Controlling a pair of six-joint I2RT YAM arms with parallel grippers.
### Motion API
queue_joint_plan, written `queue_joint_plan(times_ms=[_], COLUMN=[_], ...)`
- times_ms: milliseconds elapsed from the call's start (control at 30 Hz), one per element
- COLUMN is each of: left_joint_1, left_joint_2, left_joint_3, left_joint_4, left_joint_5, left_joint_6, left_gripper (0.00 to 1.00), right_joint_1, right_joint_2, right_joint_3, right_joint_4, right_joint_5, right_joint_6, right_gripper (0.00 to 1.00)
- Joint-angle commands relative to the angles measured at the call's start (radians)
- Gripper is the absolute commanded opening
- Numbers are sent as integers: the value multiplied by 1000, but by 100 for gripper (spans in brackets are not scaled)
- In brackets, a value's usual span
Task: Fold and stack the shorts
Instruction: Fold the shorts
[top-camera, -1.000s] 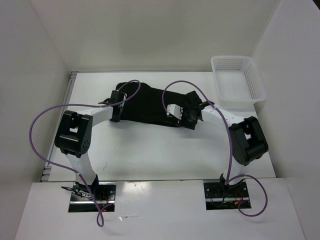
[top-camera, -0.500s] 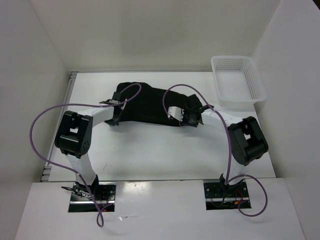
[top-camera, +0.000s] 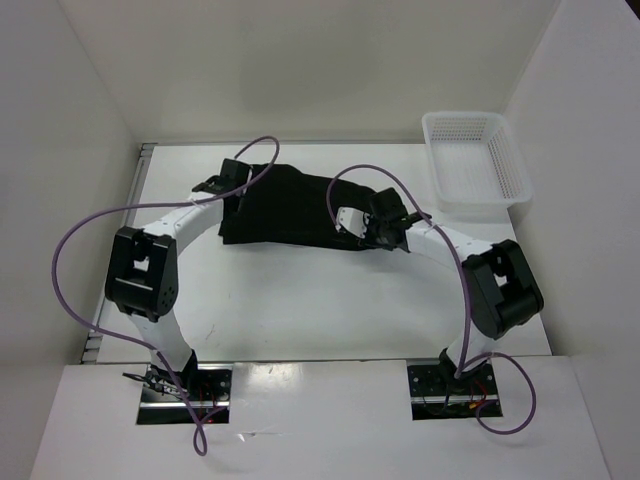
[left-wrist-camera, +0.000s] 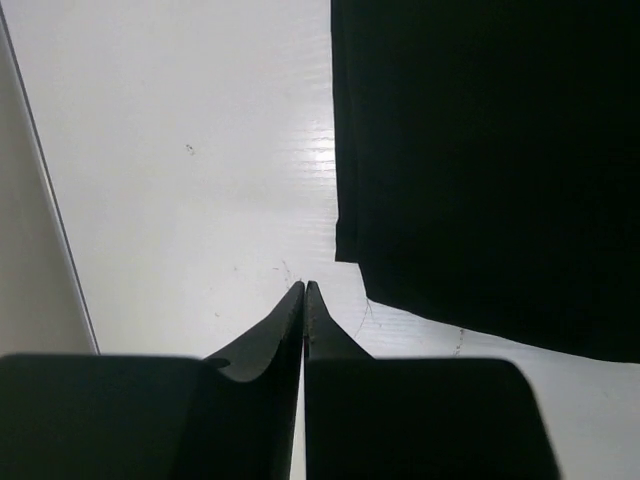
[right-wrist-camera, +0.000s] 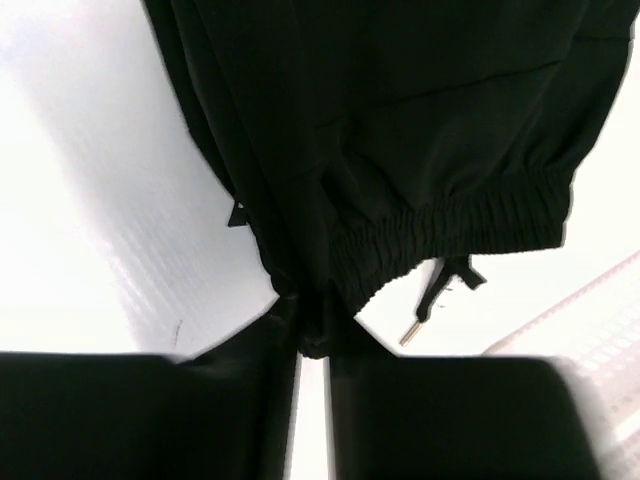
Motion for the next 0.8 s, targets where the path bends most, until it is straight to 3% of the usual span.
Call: queue_joint_plan(times_ms=[0,67,200,333,433,467,500,533,567,667,700,767], left_joint_1=[-21,-21,-10,-1,10,10,21,21,30,64,79,129], left_joint_2=[-15,-4,33,54,65,80,103,117,146,184,213,249], left_joint_3=[-91,-110,-61,42,114,131,146,171,181,214,226,267], left_joint_4=[-10,1,-9,-19,-19,-19,-19,-19,-32,-41,-50,-91], left_joint_5=[22,22,45,91,144,144,144,144,155,189,200,261], left_joint_6=[1,1,1,1,1,1,1,1,1,1,1,1], left_gripper=[8,17,25,27,33,34,35,37,37,39,43,46], right_joint_1=[12,21,31,31,31,21,-4,-18,-32,-109,-135,-230], right_joint_2=[-62,-71,-115,-181,-244,-269,-269,-278,-264,-224,-177,-116], right_joint_3=[-23,-46,-46,-12,19,19,31,42,56,79,103,137], right_joint_4=[4,-65,-179,-202,-150,-101,-74,-49,-9,42,54,43], right_joint_5=[-32,-55,-151,-210,-260,-279,-294,-305,-305,-281,-268,-259], right_joint_6=[-9,-48,-72,-39,75,151,200,249,347,525,676,821], right_gripper=[25,40,43,43,43,47,58,77,79,79,78,75])
